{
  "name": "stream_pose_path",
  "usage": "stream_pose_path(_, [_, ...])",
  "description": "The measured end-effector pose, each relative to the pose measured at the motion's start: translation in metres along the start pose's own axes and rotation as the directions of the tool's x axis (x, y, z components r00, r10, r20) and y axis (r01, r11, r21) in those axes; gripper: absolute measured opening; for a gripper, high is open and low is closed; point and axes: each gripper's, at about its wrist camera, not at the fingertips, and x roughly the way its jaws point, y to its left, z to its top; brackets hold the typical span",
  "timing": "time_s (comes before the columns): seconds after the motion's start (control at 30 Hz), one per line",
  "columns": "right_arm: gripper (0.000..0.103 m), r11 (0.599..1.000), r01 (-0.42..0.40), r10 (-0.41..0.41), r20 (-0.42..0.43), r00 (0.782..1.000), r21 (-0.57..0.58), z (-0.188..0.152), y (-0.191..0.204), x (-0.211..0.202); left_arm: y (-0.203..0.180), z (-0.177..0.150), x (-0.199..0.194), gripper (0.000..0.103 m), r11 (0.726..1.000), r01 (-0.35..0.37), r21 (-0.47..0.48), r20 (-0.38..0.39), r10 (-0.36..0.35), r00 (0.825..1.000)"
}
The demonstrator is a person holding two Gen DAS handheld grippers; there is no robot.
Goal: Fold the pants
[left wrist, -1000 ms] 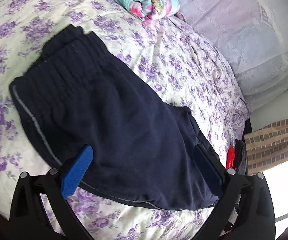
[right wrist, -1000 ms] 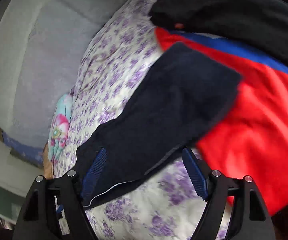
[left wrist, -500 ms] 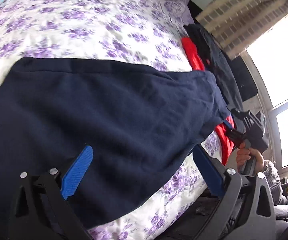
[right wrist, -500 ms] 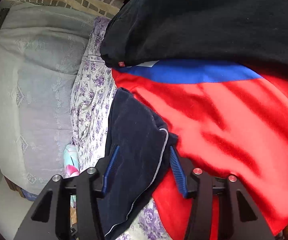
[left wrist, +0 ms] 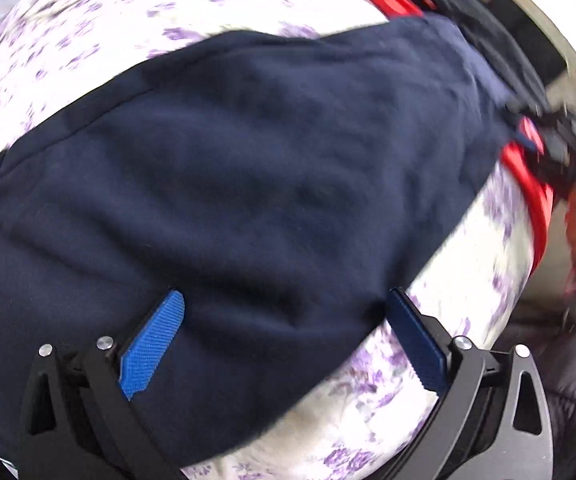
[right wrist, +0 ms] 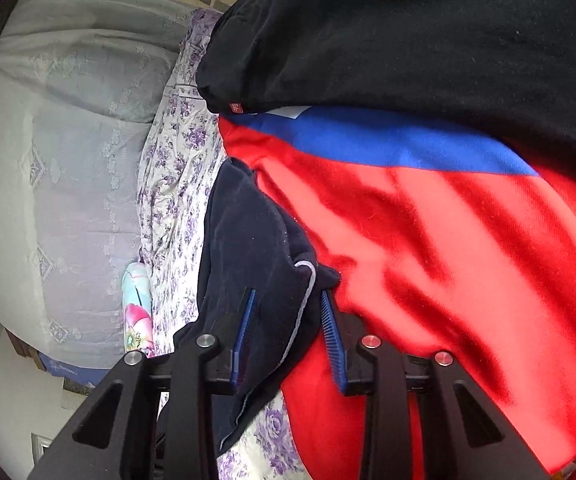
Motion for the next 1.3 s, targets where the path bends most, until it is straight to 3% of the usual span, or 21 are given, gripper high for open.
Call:
stream_pose_path(0.1, [0.031, 1.0, -0.002, 0.002, 0.02, 1.0, 0.004, -0.001, 0.0, 0.001, -0.023, -0.006, 0.007, 0.098, 0.985, -0.11, 0.136, -0.025, 0.114, 0.993])
stream_pose_path(0.17, [0.026, 1.0, -0.006, 0.005, 0.037, 0.999, 0.017, -0.003, -0.001, -0.001, -0.021, -0.011, -0.008, 0.098, 0.989, -0.068, 0.132, 0.031, 0.064, 0.997])
stream_pose_path(0.23, [0.016, 0.998, -0.038, 0.035, 0.057, 0.998, 0.046, -0.004, -0.002, -0.004, -0.002, -0.016, -0.035, 0.098, 0.996, -0.075, 0.04, 0.147, 0.068, 0.987])
stream_pose_path(0.3, [0.014, 0.997, -0.06, 0.057, 0.072, 0.996, 0.051, -0.006, 0.001, -0.007, 0.033, -0.023, -0.058, 0.098, 0.991, -0.063, -0.115, 0.216, 0.087, 0.972])
stream_pose_path(0.37, [0.014, 0.996, -0.071, 0.067, 0.083, 0.994, 0.045, -0.007, 0.006, -0.009, 0.074, -0.038, -0.076, 0.098, 0.954, -0.037, -0.297, 0.248, 0.114, 0.962])
stream_pose_path(0.47, [0.013, 0.996, -0.077, 0.072, 0.11, 0.991, 0.044, -0.009, 0.015, -0.015, 0.146, -0.084, -0.094, 0.098, 0.829, 0.095, -0.551, 0.288, 0.083, 0.954])
stream_pose_path(0.53, [0.013, 0.998, -0.061, 0.065, 0.132, 0.989, -0.036, -0.008, 0.039, -0.018, 0.19, -0.127, -0.103, 0.098, 0.7, 0.195, -0.687, 0.335, 0.068, 0.94])
stream_pose_path(0.6, [0.013, 0.989, -0.035, 0.056, 0.142, 0.988, -0.145, -0.008, 0.072, -0.018, 0.225, -0.172, -0.112, 0.098, 0.57, 0.25, -0.782, 0.364, 0.093, 0.927])
stream_pose_path(0.67, [0.013, 0.964, -0.014, 0.051, 0.133, 0.99, -0.266, -0.01, 0.114, -0.012, 0.249, -0.213, -0.121, 0.098, 0.465, 0.308, -0.83, 0.407, 0.125, 0.905])
stream_pose_path(0.7, [0.013, 0.944, -0.003, 0.047, 0.124, 0.991, -0.331, -0.014, 0.135, -0.007, 0.266, -0.23, -0.127, 0.098, 0.428, 0.321, -0.845, 0.415, 0.146, 0.898])
stream_pose_path(0.8, [0.012, 0.848, 0.002, 0.037, 0.062, 0.997, -0.531, -0.037, 0.205, 0.024, 0.282, -0.277, -0.138, 0.098, 0.359, 0.342, -0.868, 0.434, 0.216, 0.875])
stream_pose_path(0.87, [0.013, 0.751, -0.027, 0.035, -0.001, 0.999, -0.66, -0.067, 0.249, 0.055, 0.287, -0.294, -0.146, 0.098, 0.342, 0.364, -0.866, 0.454, 0.233, 0.86])
stream_pose_path(0.93, [0.013, 0.622, -0.071, 0.022, -0.073, 0.997, -0.78, -0.109, 0.286, 0.087, 0.289, -0.307, -0.155, 0.098, 0.342, 0.38, -0.859, 0.471, 0.239, 0.849])
stream_pose_path(1.0, [0.012, 0.479, -0.136, -0.014, -0.162, 0.987, -0.867, -0.159, 0.311, 0.119, 0.286, -0.313, -0.157, 0.098, 0.358, 0.376, -0.855, 0.472, 0.235, 0.85])
stream_pose_path(1.07, [0.012, 0.342, -0.209, -0.094, -0.254, 0.963, -0.916, -0.215, 0.317, 0.152, 0.279, -0.309, -0.154, 0.098, 0.376, 0.36, -0.854, 0.462, 0.228, 0.857])
stream_pose_path(1.1, [0.012, 0.296, -0.244, -0.144, -0.296, 0.944, -0.923, -0.241, 0.312, 0.166, 0.277, -0.311, -0.152, 0.098, 0.38, 0.35, -0.856, 0.453, 0.225, 0.863])
stream_pose_path(1.2, [0.012, 0.185, -0.28, -0.279, -0.324, 0.904, -0.942, -0.298, 0.283, 0.188, 0.271, -0.319, -0.145, 0.098, 0.365, 0.353, -0.862, 0.443, 0.202, 0.874])
stream_pose_path(1.3, [0.012, 0.156, -0.29, -0.296, -0.325, 0.898, -0.944, -0.307, 0.276, 0.178, 0.265, -0.327, -0.139, 0.098, 0.349, 0.358, -0.866, 0.439, 0.187, 0.879])
